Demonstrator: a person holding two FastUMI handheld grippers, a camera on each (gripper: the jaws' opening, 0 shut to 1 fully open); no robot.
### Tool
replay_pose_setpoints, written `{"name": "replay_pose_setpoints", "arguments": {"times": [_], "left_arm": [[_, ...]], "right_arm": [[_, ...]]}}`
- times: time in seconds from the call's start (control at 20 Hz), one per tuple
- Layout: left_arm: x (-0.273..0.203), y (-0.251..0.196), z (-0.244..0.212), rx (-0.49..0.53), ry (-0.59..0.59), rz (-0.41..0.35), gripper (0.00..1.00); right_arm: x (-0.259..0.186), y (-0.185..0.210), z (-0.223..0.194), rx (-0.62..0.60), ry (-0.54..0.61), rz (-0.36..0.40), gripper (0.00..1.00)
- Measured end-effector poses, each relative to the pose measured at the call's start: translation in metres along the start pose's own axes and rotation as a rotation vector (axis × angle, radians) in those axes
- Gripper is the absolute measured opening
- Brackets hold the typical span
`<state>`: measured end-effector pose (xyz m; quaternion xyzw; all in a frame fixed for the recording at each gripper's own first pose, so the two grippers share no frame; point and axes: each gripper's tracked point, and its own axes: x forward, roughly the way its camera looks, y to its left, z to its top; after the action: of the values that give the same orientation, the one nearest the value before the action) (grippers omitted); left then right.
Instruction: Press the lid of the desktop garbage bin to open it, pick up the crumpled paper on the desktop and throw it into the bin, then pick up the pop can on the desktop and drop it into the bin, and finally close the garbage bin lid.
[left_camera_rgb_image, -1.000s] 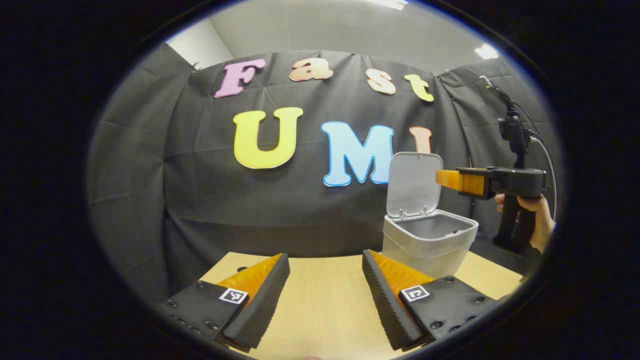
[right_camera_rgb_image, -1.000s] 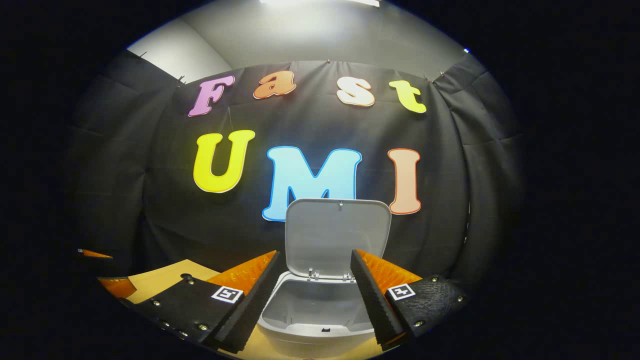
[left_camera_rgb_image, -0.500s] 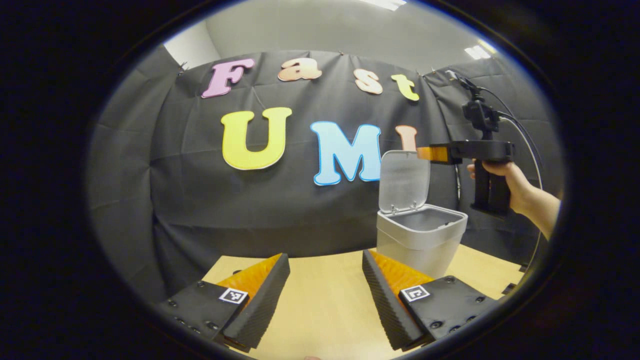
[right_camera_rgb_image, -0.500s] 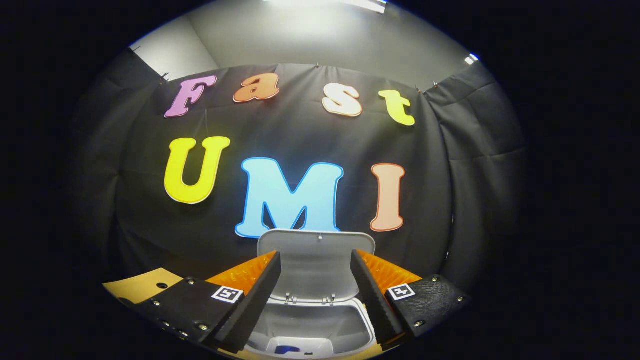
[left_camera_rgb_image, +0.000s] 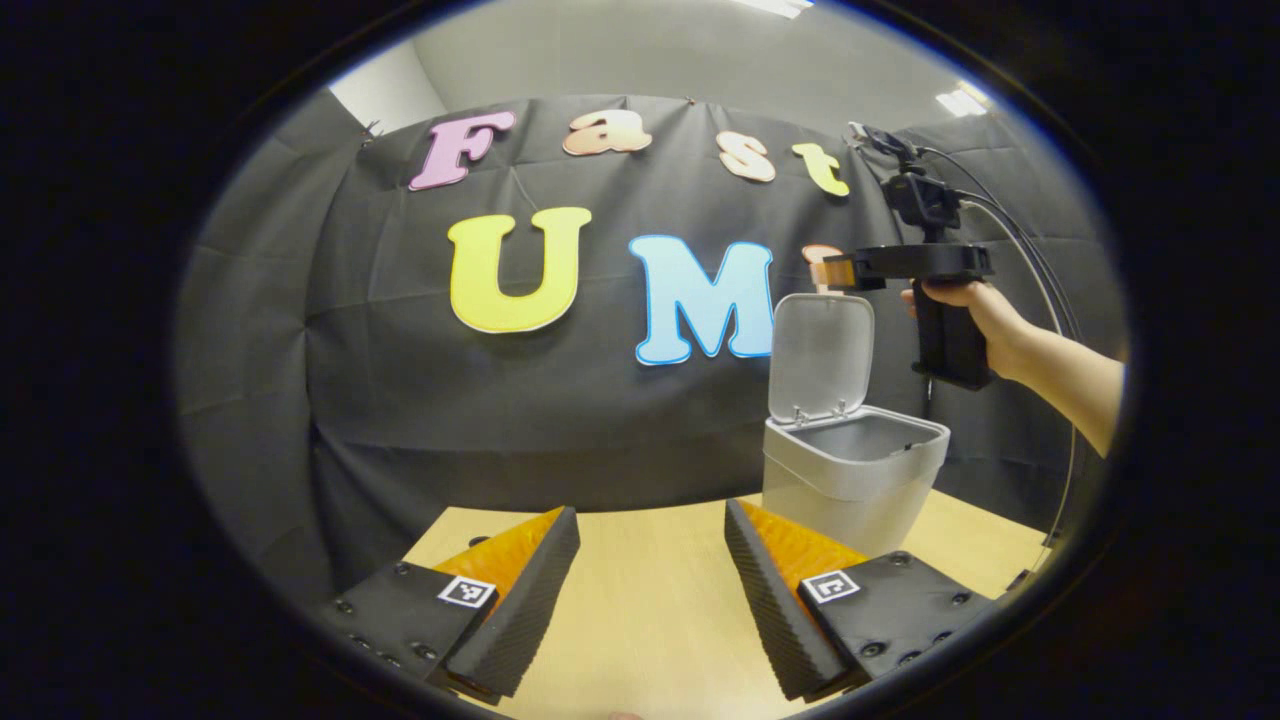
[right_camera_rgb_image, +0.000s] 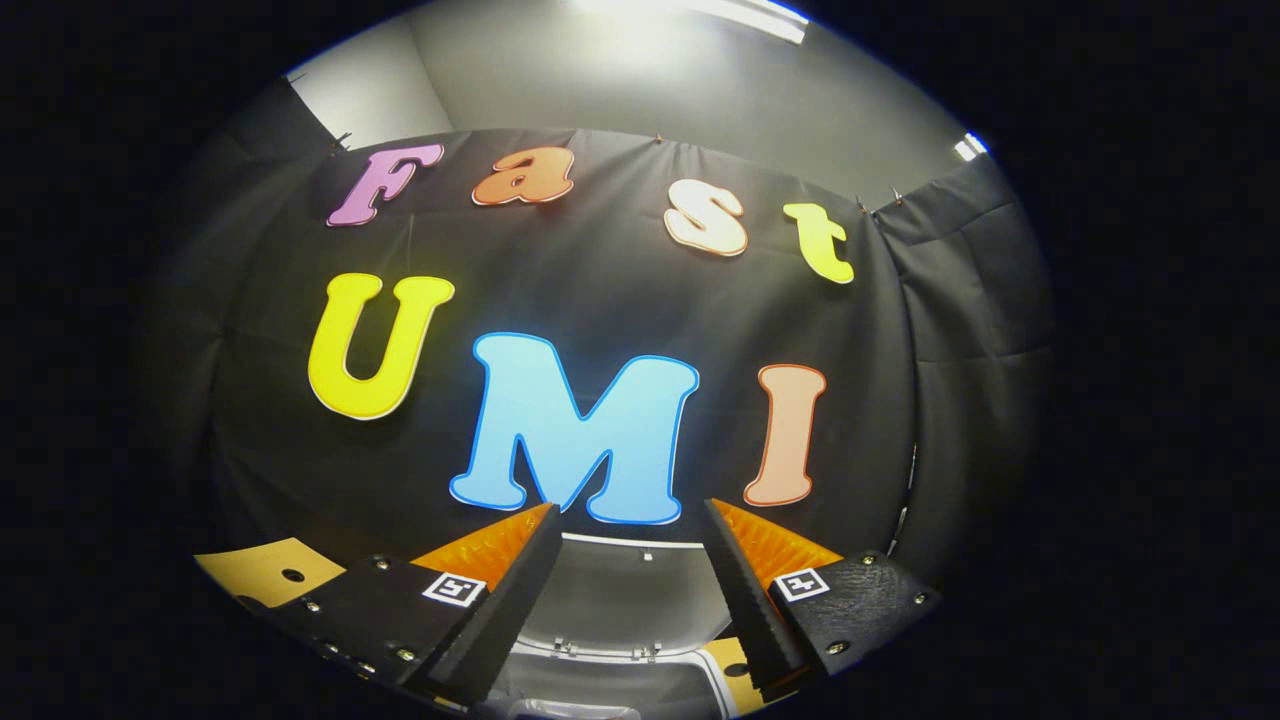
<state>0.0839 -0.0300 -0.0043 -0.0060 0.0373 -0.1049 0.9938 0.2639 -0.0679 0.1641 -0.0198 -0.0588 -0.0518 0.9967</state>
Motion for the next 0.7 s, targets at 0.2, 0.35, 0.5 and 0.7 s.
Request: {"name": "replay_pose_setpoints", "arguments": {"times": [0.2, 0.35, 0.5, 0.7], "left_arm": [[0.003, 0.005, -0.002, -0.019, 0.011, 0.026, 0.95], [0.001, 0.013, -0.007, -0.028, 0.024, 0.048, 0.95], [0.000, 0.020, -0.007, -0.038, 0.026, 0.072, 0.95], [-0.001, 0.024, -0.006, -0.037, 0.022, 0.080, 1.00]], "right_arm": [[0.021, -0.006, -0.010, 0.048, 0.040, -0.036, 0.89], [0.032, -0.013, -0.017, 0.066, 0.065, -0.055, 0.89], [0.035, -0.015, -0.021, 0.094, 0.086, -0.044, 0.89], [0.031, -0.014, -0.026, 0.159, 0.119, -0.003, 0.90]]}}
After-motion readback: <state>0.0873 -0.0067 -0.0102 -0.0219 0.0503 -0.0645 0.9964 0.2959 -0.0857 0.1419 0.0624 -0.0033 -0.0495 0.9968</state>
